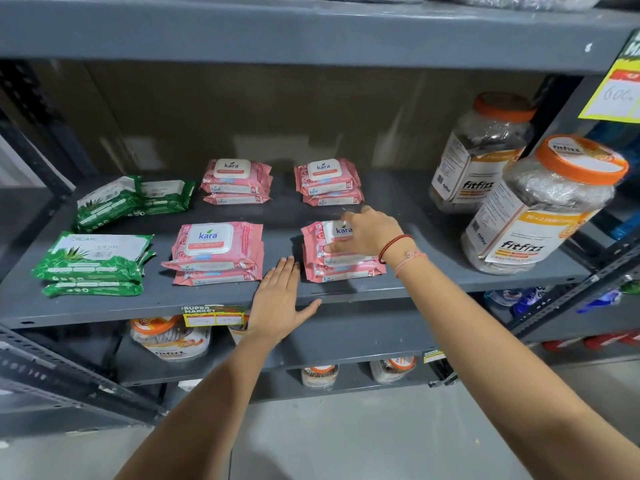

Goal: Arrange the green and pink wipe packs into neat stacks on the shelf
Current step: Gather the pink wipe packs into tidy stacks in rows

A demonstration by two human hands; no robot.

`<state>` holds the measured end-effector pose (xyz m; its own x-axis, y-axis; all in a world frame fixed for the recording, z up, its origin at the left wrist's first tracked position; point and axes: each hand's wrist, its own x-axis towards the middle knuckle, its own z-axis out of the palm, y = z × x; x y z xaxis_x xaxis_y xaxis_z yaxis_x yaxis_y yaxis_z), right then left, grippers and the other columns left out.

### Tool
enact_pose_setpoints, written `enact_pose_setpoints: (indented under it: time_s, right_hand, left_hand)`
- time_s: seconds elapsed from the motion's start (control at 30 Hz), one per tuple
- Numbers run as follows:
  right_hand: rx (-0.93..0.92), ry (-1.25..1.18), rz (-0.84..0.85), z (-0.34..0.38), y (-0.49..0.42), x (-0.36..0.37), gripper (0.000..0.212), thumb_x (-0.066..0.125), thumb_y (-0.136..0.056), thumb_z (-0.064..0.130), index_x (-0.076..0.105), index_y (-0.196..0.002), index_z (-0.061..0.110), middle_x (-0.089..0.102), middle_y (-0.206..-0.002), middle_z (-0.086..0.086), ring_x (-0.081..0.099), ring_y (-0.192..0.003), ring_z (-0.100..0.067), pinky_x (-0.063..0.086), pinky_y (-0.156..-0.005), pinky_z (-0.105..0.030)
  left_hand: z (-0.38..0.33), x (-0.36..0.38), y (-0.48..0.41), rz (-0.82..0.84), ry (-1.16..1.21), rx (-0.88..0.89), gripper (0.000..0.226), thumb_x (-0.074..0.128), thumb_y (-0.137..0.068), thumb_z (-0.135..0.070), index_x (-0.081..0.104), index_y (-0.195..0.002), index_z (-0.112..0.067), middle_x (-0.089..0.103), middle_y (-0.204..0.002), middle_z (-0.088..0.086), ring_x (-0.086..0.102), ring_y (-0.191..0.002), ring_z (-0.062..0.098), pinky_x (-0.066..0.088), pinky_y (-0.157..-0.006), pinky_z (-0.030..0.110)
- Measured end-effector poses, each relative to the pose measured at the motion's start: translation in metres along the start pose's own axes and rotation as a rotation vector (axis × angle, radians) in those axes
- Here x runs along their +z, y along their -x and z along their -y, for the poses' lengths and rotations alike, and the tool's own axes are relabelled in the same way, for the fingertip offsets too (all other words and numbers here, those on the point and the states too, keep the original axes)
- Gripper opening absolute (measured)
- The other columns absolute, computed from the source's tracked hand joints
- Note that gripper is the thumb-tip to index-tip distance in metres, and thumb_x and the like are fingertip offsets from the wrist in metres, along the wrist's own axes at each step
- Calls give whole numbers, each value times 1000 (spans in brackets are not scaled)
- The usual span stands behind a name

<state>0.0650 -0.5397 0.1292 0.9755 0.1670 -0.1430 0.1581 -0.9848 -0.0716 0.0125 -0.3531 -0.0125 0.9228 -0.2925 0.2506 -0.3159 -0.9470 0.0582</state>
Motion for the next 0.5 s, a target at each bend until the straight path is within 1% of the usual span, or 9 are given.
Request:
enact_pose_setpoints:
  time_s: [0.1, 0.2, 0.27, 0.33, 0.4, 0.47, 0.5]
  right_hand:
    - [35, 30, -70, 7, 8, 4, 76, 55, -76, 68, 44, -131, 18, 52, -124, -14, 55, -111, -33, 47, -86, -39]
    - [43, 32, -57, 7, 10, 2, 75, 54, -76, 69, 43, -132, 19, 52, -125, -13, 55, -112, -32, 47, -87, -39]
    - [53, 31, -37, 6, 11, 1, 75, 54, -76, 69, 43, -133, 22, 51, -127, -12, 53, -114, -33, 46, -89, -40]
    - [65, -5, -17, 2, 12, 1, 75, 56, -75, 68, 42, -136, 26, 48, -130, -12, 50, -118, -33, 45, -91, -42]
    - [67, -158, -70, -6, 16, 6, 77, 60, -75, 64, 38, -139, 27, 48, -130, -13, 48, -120, -33, 44, -93, -42]
    - [63, -429, -214, -17, 21, 14, 74, 65, -76, 56, 39, -138, 24, 52, -123, -12, 47, -119, -29, 42, -92, -36]
    - [69, -545, -279, -23, 24, 20, 75, 68, -76, 52, 39, -138, 23, 52, -123, -11, 46, -119, -27, 40, -92, -33]
  left_hand:
    - [0, 0, 0, -9, 19, -2, 83, 30, -83, -68, 37, -137, -6, 35, -148, 13, 29, -138, 24, 19, -113, 35]
    - [-1, -1, 1, -8, 59, -16, 84, 32, -83, -68, 30, -140, -7, 30, -150, 11, 24, -140, 23, 16, -114, 33]
    - [-3, -5, 1, -20, 166, -59, 88, 37, -82, -68, 21, -143, -7, 25, -152, 11, 23, -140, 22, 17, -113, 33]
    - [-7, -12, 0, -45, 344, -133, 94, 43, -79, -68, 12, -146, -10, 19, -155, 8, 21, -140, 21, 23, -112, 37]
    - [-12, -19, -2, -81, 520, -184, 97, 47, -76, -69, 5, -147, -17, 11, -157, 4, 18, -141, 21, 29, -109, 41]
    - [-18, -24, -7, -105, 626, -176, 98, 56, -74, -64, 4, -146, -24, 6, -157, 0, 17, -141, 20, 33, -105, 40]
    - [-21, -26, -11, -97, 658, -175, 99, 62, -73, -60, 5, -146, -25, 6, -157, -1, 17, -141, 20, 33, -105, 40]
